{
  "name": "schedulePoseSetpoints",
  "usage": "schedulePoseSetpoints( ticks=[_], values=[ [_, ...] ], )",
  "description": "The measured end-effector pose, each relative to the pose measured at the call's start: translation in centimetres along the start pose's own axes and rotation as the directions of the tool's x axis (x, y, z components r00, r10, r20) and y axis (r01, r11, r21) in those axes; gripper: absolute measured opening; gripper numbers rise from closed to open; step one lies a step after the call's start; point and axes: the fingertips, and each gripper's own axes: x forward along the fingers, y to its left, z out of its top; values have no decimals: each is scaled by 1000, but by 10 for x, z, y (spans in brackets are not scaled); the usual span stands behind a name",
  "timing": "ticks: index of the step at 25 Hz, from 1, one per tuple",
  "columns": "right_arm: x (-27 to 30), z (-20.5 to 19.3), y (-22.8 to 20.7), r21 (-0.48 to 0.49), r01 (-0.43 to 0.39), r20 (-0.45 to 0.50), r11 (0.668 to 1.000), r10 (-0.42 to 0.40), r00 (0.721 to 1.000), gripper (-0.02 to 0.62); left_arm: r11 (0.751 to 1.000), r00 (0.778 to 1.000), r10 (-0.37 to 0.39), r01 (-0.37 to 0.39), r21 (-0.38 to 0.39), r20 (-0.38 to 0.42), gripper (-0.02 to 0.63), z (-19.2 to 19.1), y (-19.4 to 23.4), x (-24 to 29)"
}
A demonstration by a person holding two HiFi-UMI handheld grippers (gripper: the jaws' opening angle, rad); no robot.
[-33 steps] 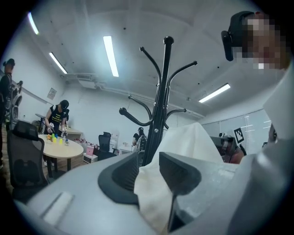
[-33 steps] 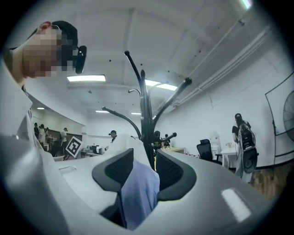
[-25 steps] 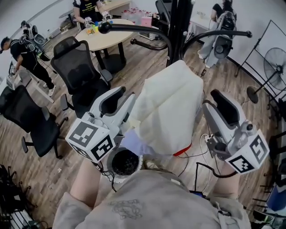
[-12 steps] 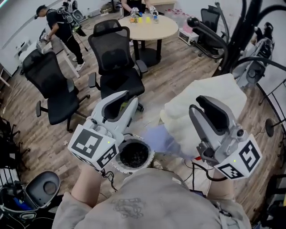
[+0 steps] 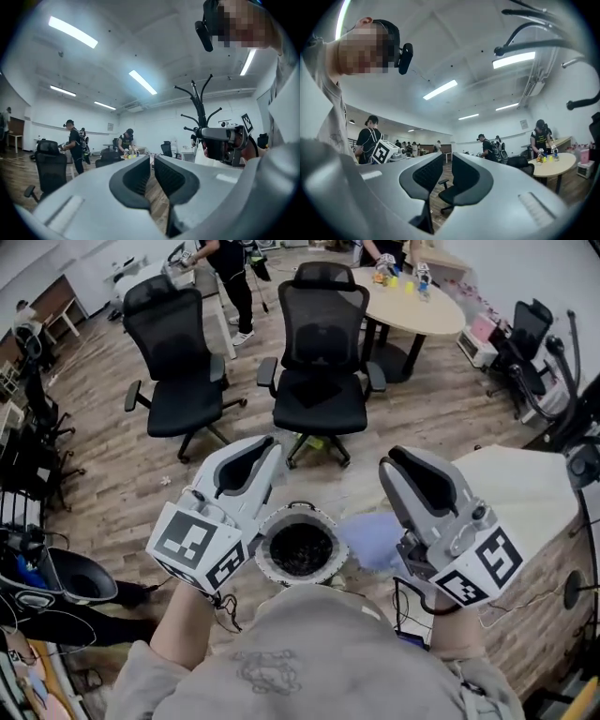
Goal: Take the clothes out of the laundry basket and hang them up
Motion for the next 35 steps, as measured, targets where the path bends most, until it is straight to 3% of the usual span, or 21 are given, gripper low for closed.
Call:
schedulePoseSetpoints(
  ticks=[7,11,17,24,35],
  values=[
    [52,-53,28,30,-126,-118,992,129,985,67,988,987,152,-154,-30,-49,20,-45,34,-48],
    [64,-81,36,87,-136,-153,987,148,977,35,976,973,213,-216,-30,-87,11,-68,46,-67],
    [74,-122,47,82,-168,-240,982,183,953,28,953,951,281,-292,-77,-130,2,-102,53,-90],
    [77,-154,63,188,-231,-289,955,279,916,26,941,940,298,-319,-113,-168,0,-126,49,-91],
    [67,-159,58,169,-240,-315,956,283,906,28,931,929,313,-341,-128,-198,0,-135,42,-94]
  ],
)
